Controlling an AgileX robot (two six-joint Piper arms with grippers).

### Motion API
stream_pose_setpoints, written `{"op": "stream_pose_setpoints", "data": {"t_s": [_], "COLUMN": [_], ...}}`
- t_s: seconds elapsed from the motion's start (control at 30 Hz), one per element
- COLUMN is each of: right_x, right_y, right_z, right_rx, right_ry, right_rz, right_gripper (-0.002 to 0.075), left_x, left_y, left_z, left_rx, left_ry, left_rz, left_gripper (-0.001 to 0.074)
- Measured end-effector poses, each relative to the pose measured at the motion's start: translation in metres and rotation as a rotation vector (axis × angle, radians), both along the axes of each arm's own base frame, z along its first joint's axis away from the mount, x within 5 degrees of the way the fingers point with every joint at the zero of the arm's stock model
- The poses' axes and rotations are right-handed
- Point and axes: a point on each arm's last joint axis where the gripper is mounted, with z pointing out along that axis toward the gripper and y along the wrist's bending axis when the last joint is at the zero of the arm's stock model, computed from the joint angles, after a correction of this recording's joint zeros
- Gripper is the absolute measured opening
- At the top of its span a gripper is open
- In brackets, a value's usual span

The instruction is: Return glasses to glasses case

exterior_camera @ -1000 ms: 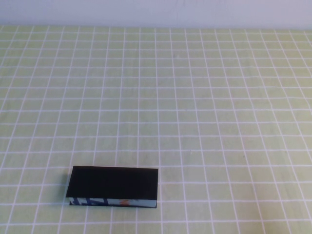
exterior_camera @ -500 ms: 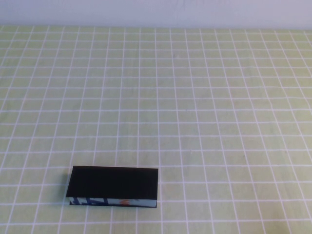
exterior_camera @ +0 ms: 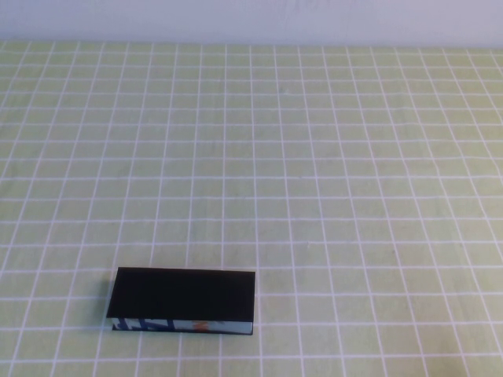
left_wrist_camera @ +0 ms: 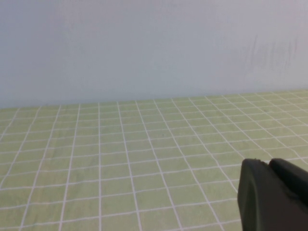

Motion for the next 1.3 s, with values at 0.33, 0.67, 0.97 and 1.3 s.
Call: {"op": "stream_pose_setpoints", "data": {"t_s": [0.33, 0.67, 0.97, 1.3], "right_x": [0.000, 0.000, 0.000, 0.000], "right_y": [0.000, 0.000, 0.000, 0.000], "right_z": [0.000, 0.000, 0.000, 0.000], "right_rx": [0.002, 0.002, 0.002, 0.002], "right_ry": [0.000, 0.000, 0.000, -0.001], "right_rz": [0.000, 0.000, 0.000, 0.000], "right_gripper": [-0.0011, -0.0011, -0.0011, -0.0011], "left_x": [0.000, -0.002, -0.002, -0.006], "left_y": [0.000, 0.000, 0.005, 0.006], "left_z": [0.000, -0.008, -0.012, -0.030], "left_rx": [0.000, 0.221, 0.020, 0.051], "left_ry": [0.000, 0.034, 0.117, 0.315], "left_rz": [0.000, -0.009, 0.049, 0.056], "left_gripper": [-0.0002, -0.0002, -0.0002, -0.0002]}}
